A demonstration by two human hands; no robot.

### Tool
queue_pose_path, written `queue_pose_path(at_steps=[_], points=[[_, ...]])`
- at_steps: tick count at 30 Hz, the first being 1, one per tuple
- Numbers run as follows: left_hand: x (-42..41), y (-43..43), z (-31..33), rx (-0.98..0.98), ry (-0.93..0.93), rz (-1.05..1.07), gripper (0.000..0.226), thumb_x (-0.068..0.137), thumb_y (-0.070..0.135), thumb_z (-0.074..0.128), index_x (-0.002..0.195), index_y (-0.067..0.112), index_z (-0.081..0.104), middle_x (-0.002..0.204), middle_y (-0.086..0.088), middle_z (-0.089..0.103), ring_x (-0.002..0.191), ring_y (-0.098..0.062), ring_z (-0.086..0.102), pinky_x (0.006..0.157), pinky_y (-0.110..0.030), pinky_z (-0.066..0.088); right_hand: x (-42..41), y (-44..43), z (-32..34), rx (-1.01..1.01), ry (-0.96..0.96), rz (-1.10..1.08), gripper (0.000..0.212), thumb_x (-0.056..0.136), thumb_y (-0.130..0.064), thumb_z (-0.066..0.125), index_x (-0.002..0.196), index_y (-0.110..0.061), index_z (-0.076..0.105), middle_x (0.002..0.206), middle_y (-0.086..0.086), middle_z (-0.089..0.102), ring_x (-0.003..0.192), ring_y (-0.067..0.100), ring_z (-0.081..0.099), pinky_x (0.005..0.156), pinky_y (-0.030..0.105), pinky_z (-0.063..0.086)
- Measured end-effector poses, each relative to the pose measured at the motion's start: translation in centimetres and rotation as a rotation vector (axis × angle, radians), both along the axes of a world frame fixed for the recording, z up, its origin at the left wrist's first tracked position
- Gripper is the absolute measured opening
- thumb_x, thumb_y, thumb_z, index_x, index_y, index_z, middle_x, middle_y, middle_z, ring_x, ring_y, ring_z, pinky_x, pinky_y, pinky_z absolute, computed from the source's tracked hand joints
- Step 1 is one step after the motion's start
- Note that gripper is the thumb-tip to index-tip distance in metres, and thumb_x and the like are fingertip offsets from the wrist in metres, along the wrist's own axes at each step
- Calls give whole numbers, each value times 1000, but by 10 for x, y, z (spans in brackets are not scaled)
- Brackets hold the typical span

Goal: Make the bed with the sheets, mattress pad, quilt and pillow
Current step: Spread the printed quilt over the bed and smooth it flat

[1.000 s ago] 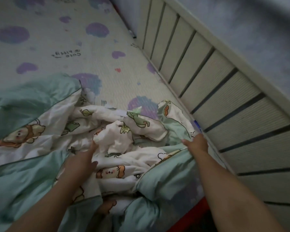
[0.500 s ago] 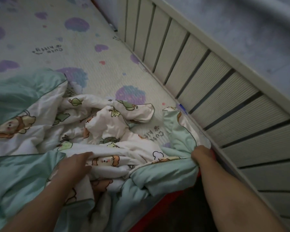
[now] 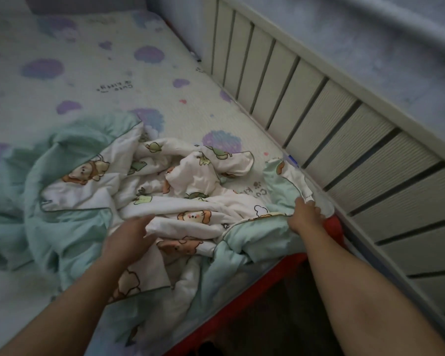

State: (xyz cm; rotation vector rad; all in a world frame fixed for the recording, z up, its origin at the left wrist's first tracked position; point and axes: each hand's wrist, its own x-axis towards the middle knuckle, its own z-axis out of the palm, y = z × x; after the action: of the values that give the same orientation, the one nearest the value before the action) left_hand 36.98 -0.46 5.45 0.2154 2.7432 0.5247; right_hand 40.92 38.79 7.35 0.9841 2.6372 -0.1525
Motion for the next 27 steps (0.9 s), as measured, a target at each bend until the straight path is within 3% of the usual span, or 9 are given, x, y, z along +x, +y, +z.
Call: queue_pose_path(at_steps=[3,12,19,23,27], points=[[1,-22,24,82,33,41,53,87,33,63,137,24,47,110,-6,61,100,-20,59,81,-30,44,-20,-27,18,-22,0,104,54,87,-20,56,137,-18,36,140,16,36,128,36,38,103,44,32],[-49,-78,42,153,136,245,53,84,22,68,134,17,51,111,-12,61,104,-26,60,88,-35,47,-143,-127,29,-137,26,462,57,87,-19,56,140,-23,35,141,13,39,127,34,42,102,43,33],[-145,-63,3,64,82,283,60,85,24,65,140,18,43,138,-13,47,126,-29,45,101,-35,36,-250,-163,-25,-269,-38,588,67,85,-27,64,142,-26,30,144,10,37,131,32,39,105,45,35],[-197,-50,-14,8,77,325,74,84,25,66,147,19,29,147,-12,32,132,-29,35,104,-39,34,-299,-176,-53,-380,-70,548,87,81,-35,70,148,-29,15,156,6,13,140,33,21,109,55,30],[-242,-45,-46,-72,3,373,92,83,32,67,152,23,6,157,-12,-1,144,-34,11,114,-44,25,-344,-193,-86,-422,-148,532,107,79,-35,74,149,-36,-6,158,1,-19,145,34,-8,109,66,18]])
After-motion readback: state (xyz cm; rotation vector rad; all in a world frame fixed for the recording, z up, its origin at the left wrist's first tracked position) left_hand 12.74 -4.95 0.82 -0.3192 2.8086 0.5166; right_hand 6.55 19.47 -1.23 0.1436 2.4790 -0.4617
